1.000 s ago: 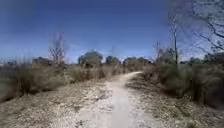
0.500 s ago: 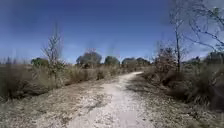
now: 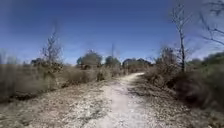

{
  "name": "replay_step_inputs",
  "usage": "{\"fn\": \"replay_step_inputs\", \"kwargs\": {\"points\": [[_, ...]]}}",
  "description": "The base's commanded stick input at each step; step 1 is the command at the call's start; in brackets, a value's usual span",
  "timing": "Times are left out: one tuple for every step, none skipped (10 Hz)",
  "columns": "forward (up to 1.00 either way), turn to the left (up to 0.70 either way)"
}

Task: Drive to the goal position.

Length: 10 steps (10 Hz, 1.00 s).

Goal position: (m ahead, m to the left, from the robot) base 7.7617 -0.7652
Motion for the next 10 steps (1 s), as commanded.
{"fn": "replay_step_inputs", "kwargs": {"points": [[0.7,-0.07],[0.7,0.0],[0.7,0.0],[0.7,0.0],[0.7,0.0],[0.7,0.0],[0.7,0.0],[0.7,0.0],[0.7,0.0],[0.7,0.0]]}}
